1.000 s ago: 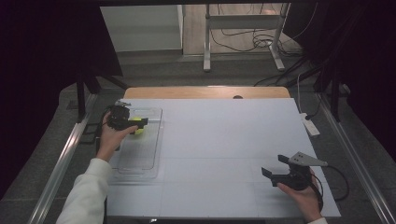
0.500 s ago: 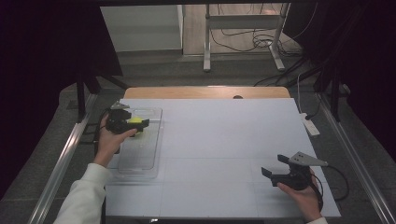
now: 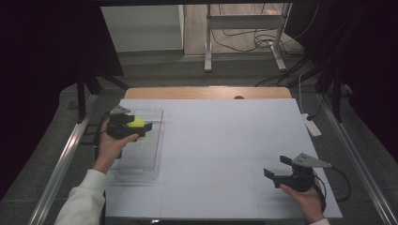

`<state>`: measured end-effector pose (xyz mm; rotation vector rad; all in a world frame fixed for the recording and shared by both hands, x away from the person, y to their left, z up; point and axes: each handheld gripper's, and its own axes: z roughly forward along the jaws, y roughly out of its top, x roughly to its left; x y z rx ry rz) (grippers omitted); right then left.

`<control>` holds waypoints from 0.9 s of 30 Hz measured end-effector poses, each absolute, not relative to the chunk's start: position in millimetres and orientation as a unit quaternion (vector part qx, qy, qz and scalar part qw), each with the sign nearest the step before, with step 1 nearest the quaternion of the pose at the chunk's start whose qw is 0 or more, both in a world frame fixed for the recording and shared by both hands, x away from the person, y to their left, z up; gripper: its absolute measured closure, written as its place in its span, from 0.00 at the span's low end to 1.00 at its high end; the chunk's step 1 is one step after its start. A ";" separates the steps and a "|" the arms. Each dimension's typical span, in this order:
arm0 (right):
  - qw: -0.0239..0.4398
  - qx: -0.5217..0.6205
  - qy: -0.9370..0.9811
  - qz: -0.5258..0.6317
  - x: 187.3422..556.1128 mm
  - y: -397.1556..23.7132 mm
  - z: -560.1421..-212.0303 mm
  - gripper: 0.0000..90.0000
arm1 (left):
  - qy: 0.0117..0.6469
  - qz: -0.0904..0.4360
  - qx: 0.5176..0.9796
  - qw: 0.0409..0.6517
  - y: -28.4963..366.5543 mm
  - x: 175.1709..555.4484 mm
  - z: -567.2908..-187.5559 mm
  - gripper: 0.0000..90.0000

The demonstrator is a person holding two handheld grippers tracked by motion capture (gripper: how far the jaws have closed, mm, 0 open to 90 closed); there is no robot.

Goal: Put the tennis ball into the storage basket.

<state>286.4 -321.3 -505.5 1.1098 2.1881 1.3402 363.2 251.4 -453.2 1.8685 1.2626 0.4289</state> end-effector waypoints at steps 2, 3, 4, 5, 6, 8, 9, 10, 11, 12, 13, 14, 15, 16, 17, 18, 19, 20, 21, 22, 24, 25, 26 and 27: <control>0.174 0.391 0.771 0.472 285.9 -321.4 -505.2 0.11 | 0.499 0.171 0.744 0.411 250.4 360.3 -454.1 0.15; 0.174 0.391 0.771 0.472 285.7 -321.5 -505.2 0.11 | 0.497 0.169 0.744 0.413 249.5 358.2 -454.1 0.14; 0.172 0.391 0.771 0.472 285.3 -322.1 -505.3 0.11 | 0.495 0.169 0.744 0.415 248.6 356.0 -454.0 0.15; 0.172 0.392 0.771 0.472 284.9 -322.7 -505.6 0.11 | 0.493 0.168 0.745 0.417 248.1 354.7 -454.0 0.15; 0.172 0.392 0.771 0.472 284.7 -323.3 -505.7 0.11 | 0.492 0.165 0.745 0.420 247.2 352.9 -454.3 0.15; 0.173 0.393 0.769 0.473 284.0 -324.8 -505.4 0.11 | 0.488 0.165 0.746 0.422 244.9 349.2 -454.8 0.15; 0.174 0.393 0.769 0.473 283.7 -325.3 -504.8 0.11 | 0.486 0.164 0.747 0.423 243.7 347.4 -455.1 0.15; 0.175 0.393 0.768 0.474 283.2 -325.6 -504.3 0.11 | 0.483 0.164 0.748 0.425 242.6 345.5 -455.3 0.15; 0.177 0.392 0.769 0.473 282.7 -325.5 -503.8 0.11 | 0.480 0.162 0.749 0.426 241.2 343.4 -455.4 0.15; 0.178 0.392 0.769 0.473 281.9 -325.2 -503.4 0.11 | 0.477 0.162 0.750 0.428 239.9 341.3 -455.7 0.15; 0.178 0.392 0.769 0.472 281.3 -324.9 -503.1 0.11 | 0.476 0.160 0.750 0.429 239.2 340.0 -455.8 0.15; 0.179 0.392 0.769 0.472 281.0 -324.7 -503.0 0.11 | 0.475 0.159 0.751 0.430 238.3 338.3 -456.2 0.15; 0.180 0.392 0.770 0.471 280.6 -324.6 -502.9 0.11 | 0.473 0.159 0.752 0.431 237.6 336.6 -456.6 0.15; 0.180 0.392 0.770 0.470 280.1 -324.5 -502.9 0.11 | 0.472 0.158 0.752 0.432 236.6 334.4 -457.1 0.15; 0.181 0.392 0.770 0.469 279.7 -324.5 -502.8 0.11 | 0.469 0.158 0.753 0.433 236.0 332.2 -457.4 0.15; 0.181 0.393 0.770 0.469 279.2 -324.4 -502.4 0.11 | 0.466 0.157 0.753 0.436 235.2 329.2 -458.0 0.15; 0.182 0.393 0.769 0.470 278.8 -324.5 -501.9 0.11 | 0.465 0.157 0.754 0.437 234.7 327.5 -458.3 0.15; 0.184 0.393 0.770 0.468 278.5 -324.4 -501.6 0.11 | 0.463 0.156 0.754 0.439 233.7 324.6 -458.8 0.15; 0.183 0.393 0.769 0.469 278.4 -324.1 -501.6 0.11 | 0.462 0.156 0.754 0.439 233.2 322.7 -458.9 0.15; 0.183 0.393 0.770 0.469 278.5 -324.0 -501.7 0.11 | 0.461 0.154 0.754 0.442 232.4 320.1 -458.9 0.15; 0.183 0.393 0.771 0.466 279.1 -323.5 -502.0 0.11 | 0.456 0.154 0.755 0.445 231.1 314.6 -458.8 0.15; 0.183 0.392 0.771 0.467 279.6 -323.2 -502.3 0.11 | 0.454 0.155 0.755 0.447 230.6 312.6 -459.0 0.15; 0.182 0.392 0.771 0.467 279.9 -323.0 -502.4 0.11 | 0.453 0.154 0.755 0.448 230.3 310.6 -459.2 0.15; 0.183 0.392 0.772 0.467 280.2 -322.9 -502.5 0.11 | 0.453 0.152 0.755 0.449 229.6 308.0 -459.7 0.15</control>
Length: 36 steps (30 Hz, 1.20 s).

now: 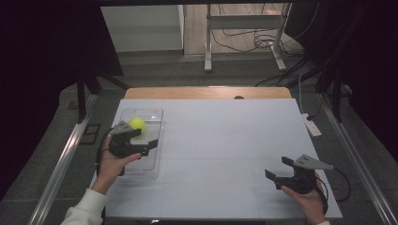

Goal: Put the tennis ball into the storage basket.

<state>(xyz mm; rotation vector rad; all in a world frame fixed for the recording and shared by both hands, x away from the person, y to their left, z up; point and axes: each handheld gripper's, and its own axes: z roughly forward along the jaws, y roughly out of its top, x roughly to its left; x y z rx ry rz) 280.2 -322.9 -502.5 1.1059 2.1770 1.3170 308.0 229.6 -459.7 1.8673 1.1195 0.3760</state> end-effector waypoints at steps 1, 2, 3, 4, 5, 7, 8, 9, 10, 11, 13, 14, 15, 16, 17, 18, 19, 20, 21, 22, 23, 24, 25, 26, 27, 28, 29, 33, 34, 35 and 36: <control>0.182 0.392 0.772 0.467 280.4 -322.8 -502.6 0.11 | 0.451 0.152 0.755 0.451 229.4 306.4 -460.1 0.15; 0.182 0.392 0.772 0.467 280.5 -322.8 -502.7 0.11 | 0.449 0.150 0.755 0.454 229.1 303.0 -461.2 0.15; 0.182 0.392 0.772 0.467 280.5 -322.8 -502.8 0.11 | 0.449 0.147 0.754 0.456 229.3 301.2 -462.2 0.15; 0.182 0.391 0.772 0.467 280.5 -322.9 -502.7 0.11 | 0.448 0.145 0.754 0.458 229.4 299.1 -463.7 0.15; 0.182 0.391 0.772 0.467 280.3 -322.8 -502.5 0.11 | 0.448 0.144 0.754 0.458 229.2 297.1 -465.0 0.15; 0.182 0.391 0.772 0.467 280.2 -322.9 -502.4 0.11 | 0.448 0.143 0.754 0.459 229.2 295.1 -466.1 0.15; 0.182 0.389 0.772 0.467 280.0 -322.7 -502.4 0.11 | 0.446 0.141 0.752 0.463 229.2 291.5 -467.6 0.15; 0.182 0.389 0.772 0.467 280.0 -322.7 -502.4 0.11 | 0.446 0.141 0.752 0.463 229.2 291.5 -467.6 0.15; 0.182 0.390 0.772 0.467 279.8 -322.7 -502.4 0.11 | 0.445 0.140 0.752 0.466 229.3 287.3 -468.9 0.15; 0.182 0.390 0.772 0.467 279.7 -322.8 -502.3 0.11 | 0.445 0.140 0.752 0.466 229.3 287.3 -468.9 0.15; 0.182 0.390 0.772 0.467 279.7 -323.0 -502.3 0.11 | 0.443 0.138 0.752 0.468 229.2 283.4 -470.2 0.15; 0.182 0.391 0.772 0.467 279.7 -323.2 -502.3 0.11 | 0.442 0.137 0.751 0.471 229.3 280.1 -471.3 0.15; 0.182 0.391 0.772 0.467 279.8 -323.4 -502.4 0.11 | 0.441 0.136 0.750 0.474 229.2 277.8 -471.9 0.15; 0.182 0.391 0.772 0.467 279.9 -323.4 -502.5 0.11 | 0.439 0.136 0.750 0.475 228.9 275.0 -472.7 0.15; 0.182 0.391 0.772 0.467 280.0 -323.2 -502.6 0.11 | 0.437 0.137 0.752 0.475 228.8 272.6 -473.3 0.15; 0.182 0.391 0.772 0.466 280.0 -323.0 -502.7 0.11 | 0.436 0.138 0.751 0.476 228.6 271.0 -474.0 0.15; 0.182 0.391 0.772 0.466 280.0 -322.9 -502.7 0.11 | 0.435 0.137 0.751 0.477 228.4 268.8 -474.8 0.15; 0.182 0.391 0.773 0.466 280.0 -322.8 -502.7 0.11 | 0.433 0.137 0.752 0.477 228.6 266.3 -475.9 0.15; 0.183 0.390 0.773 0.466 279.9 -322.7 -502.6 0.11 | 0.433 0.136 0.752 0.478 228.6 263.8 -476.9 0.15; 0.183 0.390 0.773 0.466 279.9 -322.7 -502.6 0.11 | 0.433 0.136 0.752 0.478 228.6 263.8 -476.9 0.15; 0.183 0.390 0.773 0.466 279.9 -322.6 -502.5 0.11 | 0.431 0.135 0.752 0.480 228.6 261.5 -477.9 0.15; 0.183 0.390 0.773 0.466 280.1 -322.3 -502.7 0.11 | 0.429 0.133 0.753 0.480 228.8 257.7 -479.5 0.15; 0.183 0.390 0.773 0.466 280.1 -322.3 -502.7 0.11 | 0.429 0.133 0.753 0.480 228.8 257.7 -479.5 0.15; 0.183 0.390 0.773 0.466 280.2 -322.0 -502.8 0.11 | 0.428 0.132 0.754 0.480 228.8 256.3 -480.6 0.15; 0.182 0.390 0.774 0.465 280.3 -321.9 -502.9 0.11 | 0.428 0.132 0.755 0.479 228.7 254.8 -481.9 0.15; 0.182 0.389 0.774 0.466 280.3 -321.9 -502.9 0.11 | 0.427 0.131 0.756 0.478 228.6 253.0 -483.9 0.15; 0.182 0.389 0.774 0.466 280.3 -322.0 -502.9 0.11 | 0.427 0.130 0.757 0.477 228.7 252.1 -485.1 0.15; 0.182 0.389 0.774 0.466 280.2 -322.0 -503.0 0.11 | 0.428 0.130 0.757 0.476 229.6 250.6 -488.4 0.15; 0.182 0.389 0.774 0.466 280.1 -321.9 -502.9 0.11 | 0.428 0.130 0.757 0.476 229.6 250.5 -489.0 0.15; 0.183 0.388 0.774 0.466 280.1 -322.0 -502.7 0.11 | 0.428 0.130 0.757 0.476 229.2 250.6 -489.6 0.15; 0.183 0.389 0.773 0.466 280.0 -322.1 -502.6 0.11 | 0.428 0.130 0.757 0.475 228.9 250.7 -489.9 0.15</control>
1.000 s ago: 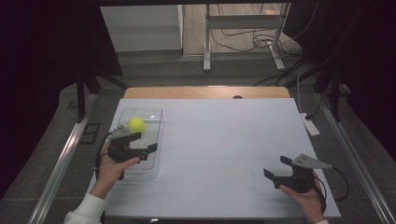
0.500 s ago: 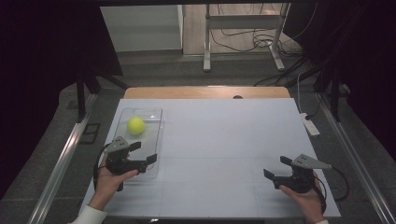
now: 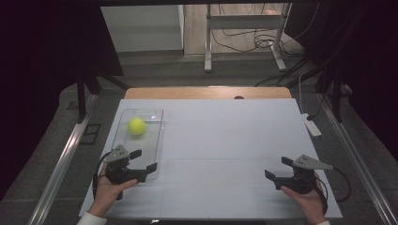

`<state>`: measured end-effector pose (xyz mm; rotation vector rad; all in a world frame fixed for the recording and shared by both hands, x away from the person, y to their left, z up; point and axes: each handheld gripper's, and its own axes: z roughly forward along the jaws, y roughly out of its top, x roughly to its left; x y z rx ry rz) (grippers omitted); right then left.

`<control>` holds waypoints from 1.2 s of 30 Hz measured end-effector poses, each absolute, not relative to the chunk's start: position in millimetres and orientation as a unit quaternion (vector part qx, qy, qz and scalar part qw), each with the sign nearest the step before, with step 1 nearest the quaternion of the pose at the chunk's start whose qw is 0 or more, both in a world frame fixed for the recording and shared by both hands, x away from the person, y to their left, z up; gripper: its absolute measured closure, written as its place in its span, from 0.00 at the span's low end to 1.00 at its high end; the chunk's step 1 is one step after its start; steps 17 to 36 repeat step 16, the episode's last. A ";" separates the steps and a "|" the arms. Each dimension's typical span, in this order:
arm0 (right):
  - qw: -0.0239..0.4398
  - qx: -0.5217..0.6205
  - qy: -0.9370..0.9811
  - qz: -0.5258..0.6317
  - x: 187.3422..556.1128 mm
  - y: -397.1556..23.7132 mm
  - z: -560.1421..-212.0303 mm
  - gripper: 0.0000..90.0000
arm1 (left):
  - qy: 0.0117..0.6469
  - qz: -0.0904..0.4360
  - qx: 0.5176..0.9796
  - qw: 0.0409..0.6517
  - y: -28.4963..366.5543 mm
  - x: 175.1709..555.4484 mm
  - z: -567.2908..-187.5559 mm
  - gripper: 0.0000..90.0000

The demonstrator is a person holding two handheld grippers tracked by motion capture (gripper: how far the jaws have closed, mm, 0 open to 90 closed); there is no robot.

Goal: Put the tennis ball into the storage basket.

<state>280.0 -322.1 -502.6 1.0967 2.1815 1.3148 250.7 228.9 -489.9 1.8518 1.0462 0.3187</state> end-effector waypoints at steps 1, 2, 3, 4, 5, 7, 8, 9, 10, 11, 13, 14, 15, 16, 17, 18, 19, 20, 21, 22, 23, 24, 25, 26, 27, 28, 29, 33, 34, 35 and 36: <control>0.183 0.389 0.773 0.466 280.0 -322.4 -502.6 0.11 | 0.428 0.130 0.758 0.476 228.6 250.8 -490.1 0.15; 0.183 0.389 0.773 0.466 280.1 -322.7 -502.5 0.11 | 0.427 0.129 0.758 0.476 228.3 250.9 -490.4 0.15; 0.183 0.389 0.773 0.467 280.1 -322.8 -502.4 0.11 | 0.427 0.129 0.758 0.476 227.9 250.9 -490.7 0.15; 0.183 0.389 0.773 0.467 280.0 -322.8 -502.3 0.11 | 0.427 0.130 0.759 0.475 227.7 250.8 -491.1 0.15; 0.183 0.388 0.772 0.468 279.7 -322.6 -501.9 0.11 | 0.426 0.129 0.759 0.475 227.8 250.7 -491.1 0.15; 0.183 0.388 0.772 0.469 279.4 -322.5 -501.3 0.11 | 0.426 0.131 0.759 0.474 227.7 250.2 -491.3 0.15; 0.183 0.388 0.771 0.470 279.3 -322.6 -501.0 0.11 | 0.425 0.131 0.760 0.474 227.6 249.8 -491.4 0.15; 0.183 0.388 0.771 0.470 279.3 -322.6 -501.0 0.11 | 0.425 0.131 0.760 0.474 227.6 249.8 -491.4 0.15; 0.183 0.388 0.771 0.471 279.2 -322.8 -500.7 0.11 | 0.424 0.134 0.761 0.473 227.3 249.4 -491.7 0.15; 0.183 0.388 0.770 0.472 279.3 -323.1 -500.5 0.11 | 0.424 0.135 0.761 0.472 227.2 249.1 -491.9 0.15; 0.181 0.389 0.769 0.473 279.8 -323.4 -500.2 0.11 | 0.424 0.135 0.761 0.471 226.8 248.8 -491.8 0.15; 0.180 0.388 0.768 0.476 280.2 -323.5 -500.3 0.11 | 0.424 0.136 0.761 0.471 226.6 248.9 -491.8 0.15; 0.178 0.388 0.768 0.477 280.5 -323.6 -500.5 0.11 | 0.424 0.135 0.761 0.472 226.5 249.0 -491.7 0.15; 0.178 0.388 0.768 0.477 280.5 -323.6 -500.5 0.11 | 0.424 0.135 0.761 0.472 226.5 249.0 -491.7 0.15; 0.178 0.388 0.768 0.477 280.5 -323.6 -500.5 0.11 | 0.424 0.135 0.761 0.472 226.5 249.0 -491.7 0.15; 0.178 0.388 0.768 0.477 280.5 -323.6 -500.5 0.11 | 0.424 0.135 0.761 0.472 226.5 249.0 -491.7 0.15; 0.178 0.388 0.768 0.477 280.5 -323.6 -500.5 0.11 | 0.424 0.135 0.761 0.472 226.5 249.0 -491.7 0.15; 0.178 0.388 0.768 0.477 280.5 -323.6 -500.5 0.11 | 0.424 0.135 0.761 0.472 226.5 249.0 -491.7 0.15; 0.178 0.388 0.768 0.477 280.5 -323.6 -500.5 0.11 | 0.424 0.135 0.761 0.472 226.5 249.0 -491.7 0.15; 0.178 0.388 0.768 0.477 280.5 -323.6 -500.5 0.11 | 0.424 0.135 0.761 0.472 226.5 249.0 -491.7 0.15; 0.178 0.388 0.768 0.477 280.5 -323.6 -500.5 0.11 | 0.424 0.135 0.761 0.472 226.5 249.0 -491.7 0.15; 0.178 0.388 0.768 0.477 280.5 -323.6 -500.5 0.11 | 0.424 0.135 0.761 0.472 226.5 249.0 -491.7 0.15; 0.178 0.388 0.768 0.477 280.5 -323.6 -500.5 0.11 | 0.424 0.135 0.761 0.472 226.5 249.0 -491.7 0.15; 0.178 0.388 0.768 0.477 280.5 -323.6 -500.5 0.11 | 0.424 0.135 0.761 0.472 226.5 249.0 -491.7 0.15; 0.178 0.388 0.768 0.477 280.5 -323.6 -500.5 0.11 | 0.424 0.135 0.761 0.472 226.5 249.0 -491.7 0.15; 0.178 0.388 0.768 0.477 280.5 -323.6 -500.5 0.11 | 0.424 0.135 0.761 0.472 226.5 249.0 -491.7 0.15; 0.178 0.388 0.768 0.477 280.5 -323.6 -500.5 0.11 | 0.424 0.135 0.761 0.472 226.5 249.0 -491.7 0.15; 0.178 0.388 0.768 0.477 280.5 -323.6 -500.5 0.11 | 0.424 0.135 0.761 0.472 226.5 249.0 -491.7 0.15; 0.178 0.388 0.768 0.477 280.5 -323.6 -500.5 0.11 | 0.424 0.135 0.761 0.472 226.5 249.0 -491.7 0.15; 0.178 0.388 0.768 0.477 280.5 -323.6 -500.5 0.11 | 0.424 0.135 0.761 0.472 226.5 249.0 -491.7 0.15; 0.178 0.388 0.768 0.477 280.5 -323.6 -500.5 0.11 | 0.424 0.135 0.761 0.472 226.5 249.0 -491.7 0.15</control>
